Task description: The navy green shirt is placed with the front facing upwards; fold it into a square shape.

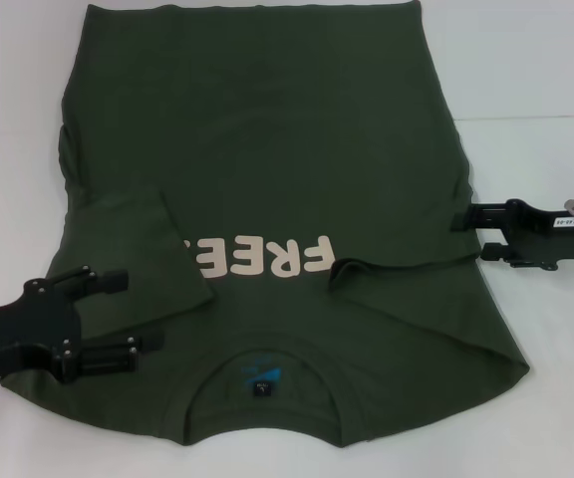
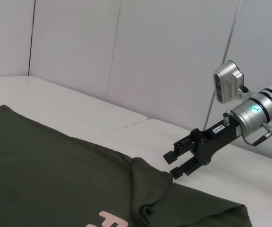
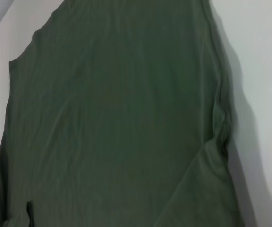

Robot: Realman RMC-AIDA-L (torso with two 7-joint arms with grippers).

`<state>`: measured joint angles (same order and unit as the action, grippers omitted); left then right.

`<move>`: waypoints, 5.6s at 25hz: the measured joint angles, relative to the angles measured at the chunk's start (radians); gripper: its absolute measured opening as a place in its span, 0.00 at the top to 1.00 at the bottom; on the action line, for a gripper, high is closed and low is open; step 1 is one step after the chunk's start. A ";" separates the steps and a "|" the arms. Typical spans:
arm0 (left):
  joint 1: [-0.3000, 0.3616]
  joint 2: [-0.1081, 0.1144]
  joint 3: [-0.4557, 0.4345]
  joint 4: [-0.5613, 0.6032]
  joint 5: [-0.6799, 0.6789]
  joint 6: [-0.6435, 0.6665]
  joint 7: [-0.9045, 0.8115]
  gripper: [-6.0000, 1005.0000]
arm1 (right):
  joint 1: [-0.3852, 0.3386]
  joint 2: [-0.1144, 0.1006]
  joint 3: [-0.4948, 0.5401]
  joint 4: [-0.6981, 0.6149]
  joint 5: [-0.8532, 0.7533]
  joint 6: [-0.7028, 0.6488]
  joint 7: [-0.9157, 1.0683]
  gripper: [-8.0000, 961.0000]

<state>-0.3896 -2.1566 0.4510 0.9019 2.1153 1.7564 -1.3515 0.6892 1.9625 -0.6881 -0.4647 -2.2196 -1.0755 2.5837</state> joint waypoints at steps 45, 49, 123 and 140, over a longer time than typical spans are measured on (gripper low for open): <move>-0.050 0.092 -0.034 -0.012 0.056 0.036 -0.618 0.06 | -0.224 -0.041 0.141 -0.091 0.373 -0.364 -0.429 0.20; -0.071 0.134 -0.106 0.023 0.212 0.048 -0.859 0.06 | -0.301 -0.070 0.140 -0.091 0.364 -0.444 -0.453 0.20; -0.178 0.187 -0.120 -0.116 0.595 -0.185 -1.184 0.06 | -0.297 -0.044 0.120 -0.081 0.233 -0.498 -0.564 0.21; -0.186 0.186 -0.120 -0.129 0.597 -0.200 -1.180 0.06 | -0.296 -0.039 0.121 -0.081 0.233 -0.498 -0.563 0.21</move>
<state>-0.5759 -1.9709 0.3313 0.7726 2.7120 1.5565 -2.5314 0.3927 1.9233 -0.5675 -0.5461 -1.9864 -1.5735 2.0202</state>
